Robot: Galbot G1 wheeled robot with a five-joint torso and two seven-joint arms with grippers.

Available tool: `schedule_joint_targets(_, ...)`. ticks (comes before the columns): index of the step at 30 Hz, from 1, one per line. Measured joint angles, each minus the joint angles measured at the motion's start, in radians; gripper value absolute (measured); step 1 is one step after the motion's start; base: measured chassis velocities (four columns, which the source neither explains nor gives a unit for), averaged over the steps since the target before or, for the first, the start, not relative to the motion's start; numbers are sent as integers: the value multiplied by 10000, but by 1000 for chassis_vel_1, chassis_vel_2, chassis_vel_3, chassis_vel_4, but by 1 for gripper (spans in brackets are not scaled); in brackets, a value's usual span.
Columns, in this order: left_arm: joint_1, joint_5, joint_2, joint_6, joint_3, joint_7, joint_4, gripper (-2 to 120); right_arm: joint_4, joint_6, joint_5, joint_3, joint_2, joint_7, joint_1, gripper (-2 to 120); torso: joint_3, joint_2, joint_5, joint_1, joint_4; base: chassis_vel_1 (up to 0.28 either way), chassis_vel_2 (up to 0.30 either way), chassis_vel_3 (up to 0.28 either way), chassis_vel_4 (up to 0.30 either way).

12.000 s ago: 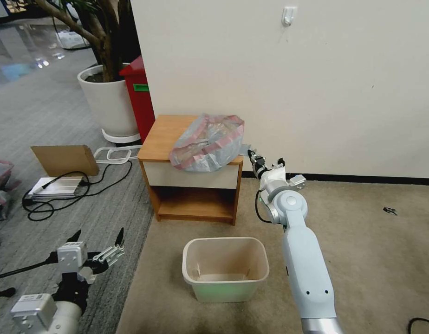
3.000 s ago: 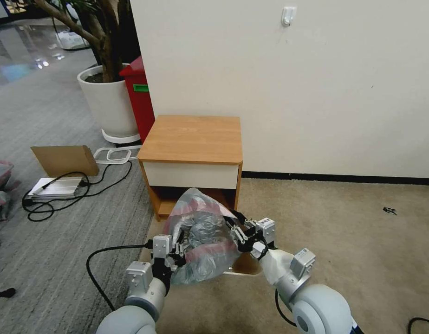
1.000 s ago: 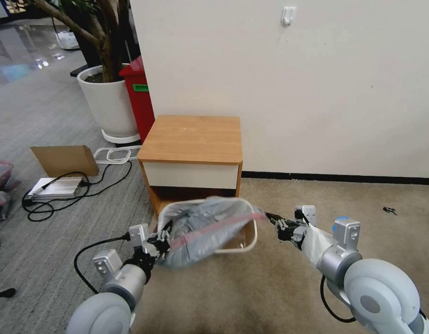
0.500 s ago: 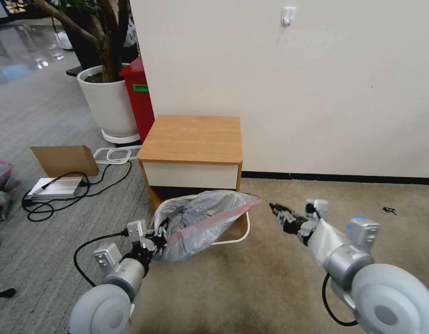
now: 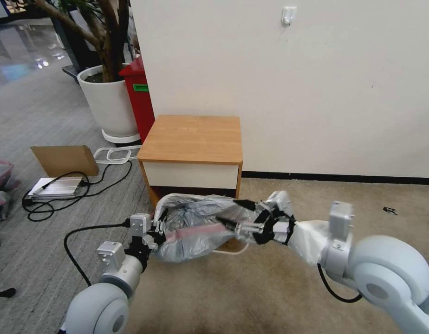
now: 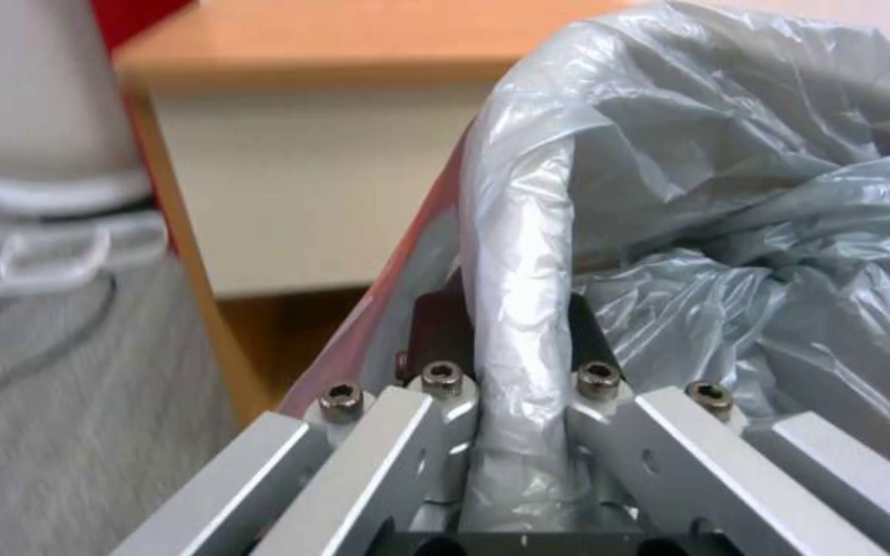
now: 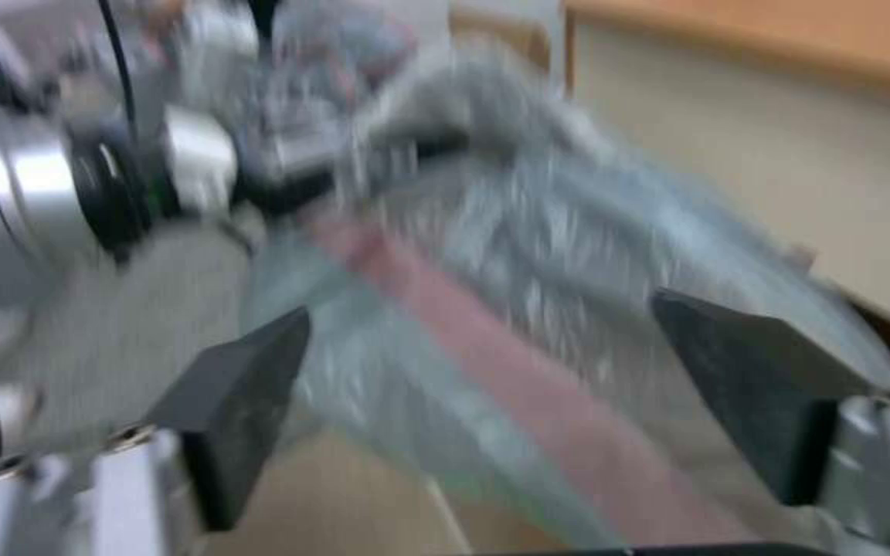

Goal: Pick up the garbage bag from the table and place it over the trash can.

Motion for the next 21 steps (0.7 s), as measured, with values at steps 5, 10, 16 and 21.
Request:
schedule_joint_targets(5,181,502,161,-234,-177,434,-293,5,-5,-250,19,-514,-647,42,399,99,0,0,0,0,-2,0,0,0,0)
schedule_joint_targets(10,370,918,279,-542,-320,1025,-429,5,43,-273,156,-1183,-1198,99,978,97,0,0,-1,0,-1,0,0,0,0)
schedule_joint_targets(16,290,1124,335,-666,-265,1134,-439,5,121,-276,135,-1708,-1408,162,1275,82,0,0,0,0,-1,0,0,0,0)
schedule_joint_targets(21,241,1061,361,-666,-249,1135,-440,5,160,-276,6,-1994,-1505,164,1291,65,-1,0,0,0,-1,0,0,0,0)
